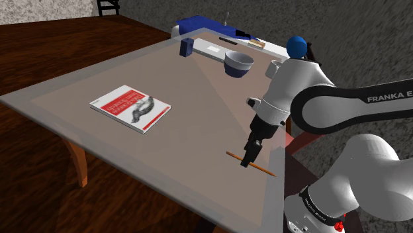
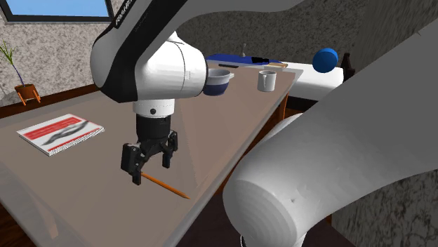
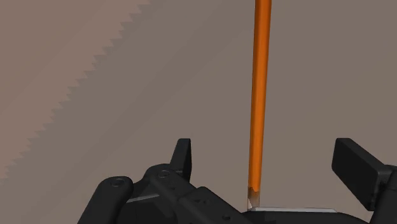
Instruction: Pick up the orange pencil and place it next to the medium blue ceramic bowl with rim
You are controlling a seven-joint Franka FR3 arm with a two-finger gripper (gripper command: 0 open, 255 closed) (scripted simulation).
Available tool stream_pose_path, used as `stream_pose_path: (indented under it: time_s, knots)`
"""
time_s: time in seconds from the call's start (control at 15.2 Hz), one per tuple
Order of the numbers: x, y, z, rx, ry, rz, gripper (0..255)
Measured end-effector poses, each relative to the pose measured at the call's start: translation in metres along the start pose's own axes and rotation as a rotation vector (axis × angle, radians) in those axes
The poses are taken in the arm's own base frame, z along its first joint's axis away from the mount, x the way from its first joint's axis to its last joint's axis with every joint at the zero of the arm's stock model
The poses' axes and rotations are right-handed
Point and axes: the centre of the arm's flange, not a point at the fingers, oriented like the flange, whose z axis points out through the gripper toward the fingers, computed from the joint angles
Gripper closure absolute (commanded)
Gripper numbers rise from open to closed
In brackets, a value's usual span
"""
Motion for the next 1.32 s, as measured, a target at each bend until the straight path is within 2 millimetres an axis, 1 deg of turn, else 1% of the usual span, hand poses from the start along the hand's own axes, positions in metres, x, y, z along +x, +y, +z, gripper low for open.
stream_pose_path:
  time_s: [0.13, 0.2, 0.86, 0.99, 1.32]
  knots:
    - [0.000, 0.000, 0.000, 0.000, 0.000, 0.000, 0]
    - [0.000, 0.000, 0.000, 0.000, 0.000, 0.000, 255]
    - [0.000, 0.000, -0.001, 0.000, 0.002, 0.000, 255]
    - [0.001, -0.001, -0.006, 0.000, 0.001, 0.000, 255]
    - [0.001, -0.007, -0.032, 0.000, 0.001, 0.000, 255]
